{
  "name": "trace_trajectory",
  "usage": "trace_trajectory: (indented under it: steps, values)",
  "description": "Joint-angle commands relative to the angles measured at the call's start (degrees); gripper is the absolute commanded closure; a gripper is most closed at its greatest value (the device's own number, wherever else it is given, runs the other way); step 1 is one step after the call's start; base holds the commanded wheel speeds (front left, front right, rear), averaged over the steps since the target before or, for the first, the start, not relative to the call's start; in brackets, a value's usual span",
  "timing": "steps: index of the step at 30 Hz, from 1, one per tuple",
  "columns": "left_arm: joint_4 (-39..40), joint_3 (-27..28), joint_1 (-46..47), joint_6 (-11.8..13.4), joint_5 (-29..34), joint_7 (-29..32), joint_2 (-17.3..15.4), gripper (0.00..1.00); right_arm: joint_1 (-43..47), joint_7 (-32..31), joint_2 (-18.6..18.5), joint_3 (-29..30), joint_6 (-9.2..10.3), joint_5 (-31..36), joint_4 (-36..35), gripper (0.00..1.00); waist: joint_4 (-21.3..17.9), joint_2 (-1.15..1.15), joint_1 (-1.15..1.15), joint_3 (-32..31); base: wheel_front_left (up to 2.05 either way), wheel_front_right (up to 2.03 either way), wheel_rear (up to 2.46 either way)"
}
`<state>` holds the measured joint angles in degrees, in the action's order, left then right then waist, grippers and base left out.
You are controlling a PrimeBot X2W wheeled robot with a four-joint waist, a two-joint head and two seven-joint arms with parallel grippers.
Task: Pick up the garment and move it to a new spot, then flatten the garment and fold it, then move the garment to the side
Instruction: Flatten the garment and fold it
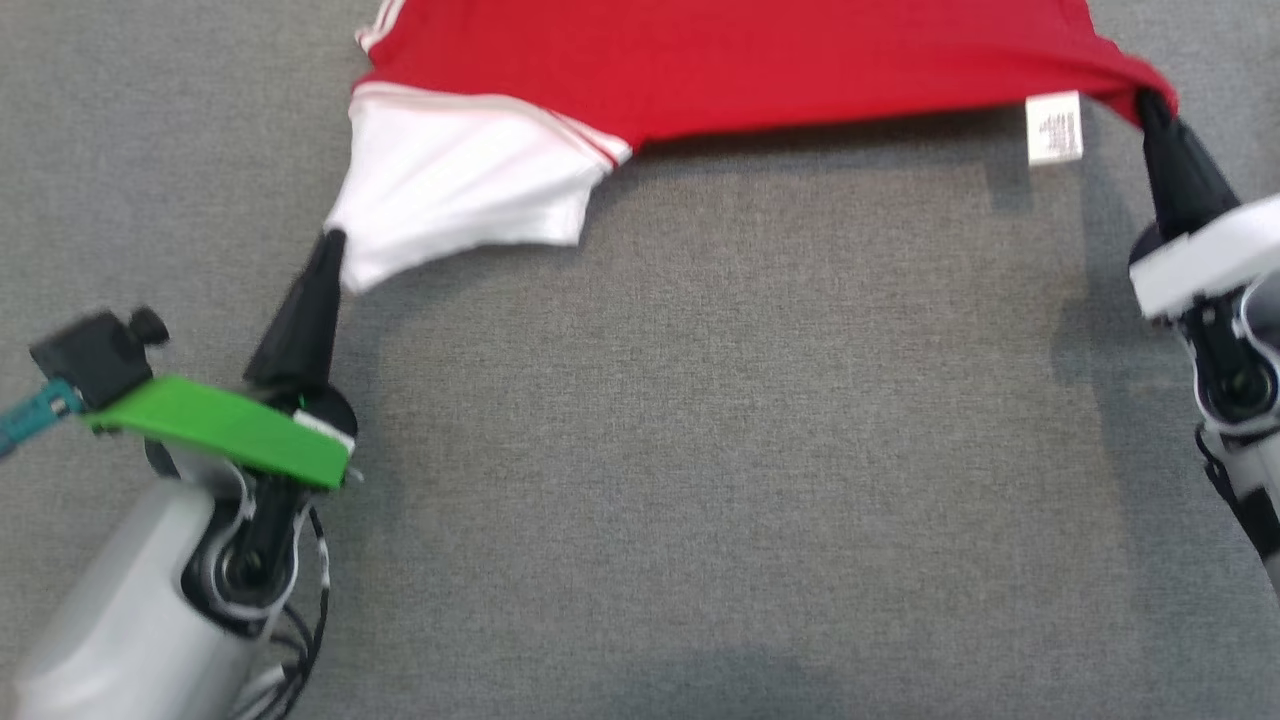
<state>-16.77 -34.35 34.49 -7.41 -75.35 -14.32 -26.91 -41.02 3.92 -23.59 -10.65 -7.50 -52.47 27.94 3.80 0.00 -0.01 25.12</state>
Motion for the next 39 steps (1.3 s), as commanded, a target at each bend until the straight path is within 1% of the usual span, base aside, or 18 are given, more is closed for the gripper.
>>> trace_trajectory:
  steps: [1,2,3,4,6,8,10,11,15,17,19,21,23,27,31,32,35,39]
  values:
    - [1.5,0.5,-4.3,-0.1,-0.5,-0.6,-1.1,1.00,4.0,0.5,-2.0,-0.5,0.02,-0.6,-1.7,1.00,1.2,0.00,0.01,-5.1,0.00,0.00,0.00]
    - [2.9,0.3,-7.0,-0.1,-0.3,-0.6,-1.4,1.00,6.8,1.1,-3.9,-1.5,0.02,0.5,-3.3,1.00,1.4,0.00,0.01,-6.3,0.00,0.00,0.00]
    - [4.4,0.7,-9.6,0.3,0.0,-0.7,-1.8,1.00,9.5,1.9,-5.0,-1.1,0.07,0.1,-4.6,1.00,1.5,0.00,0.01,-7.2,0.00,0.00,0.00]
    - [7.3,2.7,-15.1,1.6,-0.5,-0.9,-1.0,1.00,15.7,3.1,-6.7,-0.5,0.07,-0.8,-7.5,1.00,1.9,0.00,0.01,-9.3,0.00,0.00,0.00]
    - [10.6,5.1,-20.9,2.9,0.4,-0.9,0.2,1.00,22.2,3.8,-8.3,0.3,0.07,-2.1,-10.5,1.00,2.2,0.00,0.01,-11.2,0.00,0.00,0.00]
    - [14.3,6.6,-26.8,3.7,2.1,-0.9,1.1,1.00,28.4,4.2,-10.4,0.9,0.07,-0.9,-13.3,1.00,2.3,0.00,0.01,-12.6,0.00,0.00,0.00]
    - [17.5,8.0,-32.2,5.3,4.8,-0.9,1.6,1.00,34.7,4.4,-10.6,2.0,0.07,-1.2,-15.5,1.00,2.3,0.00,0.01,-13.8,0.00,0.00,0.00]
    - [18.8,9.0,-35.0,6.1,5.4,-0.9,2.4,1.00,37.6,4.2,-10.5,2.3,0.07,-1.2,-16.7,1.00,2.4,0.00,0.01,-14.3,0.00,0.00,0.00]
    - [25.9,10.5,-45.3,8.0,6.1,-0.9,4.4,1.00,49.3,3.6,-10.4,5.3,0.07,-1.7,-21.9,1.00,2.7,0.00,0.01,-14.7,0.00,0.00,0.00]
    - [29.6,11.0,-48.9,8.2,5.2,-0.9,5.1,1.00,54.3,3.1,-10.0,7.5,0.06,-2.2,-25.1,1.00,2.9,0.00,0.01,-13.7,0.00,0.00,0.00]
    - [32.4,11.1,-51.4,7.9,4.9,-0.9,4.5,1.00,57.6,2.6,-9.6,10.2,0.06,-1.9,-28.4,1.00,2.6,0.00,0.01,-12.0,0.00,0.00,0.00]
    - [34.0,11.4,-52.2,8.1,4.8,-0.6,3.8,1.00,58.8,1.6,-9.0,12.2,0.06,-1.2,-31.1,1.00,2.0,0.00,0.01,-10.3,0.00,0.00,0.00]
    - [35.2,12.2,-50.5,8.6,4.5,0.2,3.1,1.00,57.6,0.0,-8.1,13.4,0.05,-0.8,-33.1,1.00,1.2,0.00,0.01,-8.3,0.00,0.00,0.00]
    - [37.7,13.9,-44.4,10.8,3.9,3.6,1.5,1.00,50.2,-4.3,-6.6,12.5,0.04,0.6,-34.9,1.00,-1.1,0.00,0.01,-4.0,0.00,0.00,0.00]
    - [38.6,13.4,-36.0,14.3,4.3,9.5,-0.1,1.00,42.6,-9.5,-5.5,10.4,0.04,2.2,-32.1,1.00,-2.2,0.00,0.01,-0.8,0.00,0.00,0.00]
    - [38.6,13.4,-36.0,14.3,4.3,9.5,-0.1,1.00,42.6,-9.5,-5.5,10.4,0.04,2.2,-32.1,1.00,-2.2,0.00,0.01,-0.8,0.00,0.00,0.00]
    - [38.1,12.4,-30.4,16.8,4.5,13.5,-0.2,1.00,39.1,-11.8,-5.4,10.0,0.04,2.9,-30.3,1.00,-2.3,0.00,0.01,0.4,0.00,0.00,0.00]
    - [36.5,11.5,-24.4,19.1,5.3,16.8,0.2,1.00,38.1,-13.6,-5.6,11.2,0.04,2.2,-29.2,1.00,-2.6,0.00,0.01,0.8,0.00,0.00,0.00]
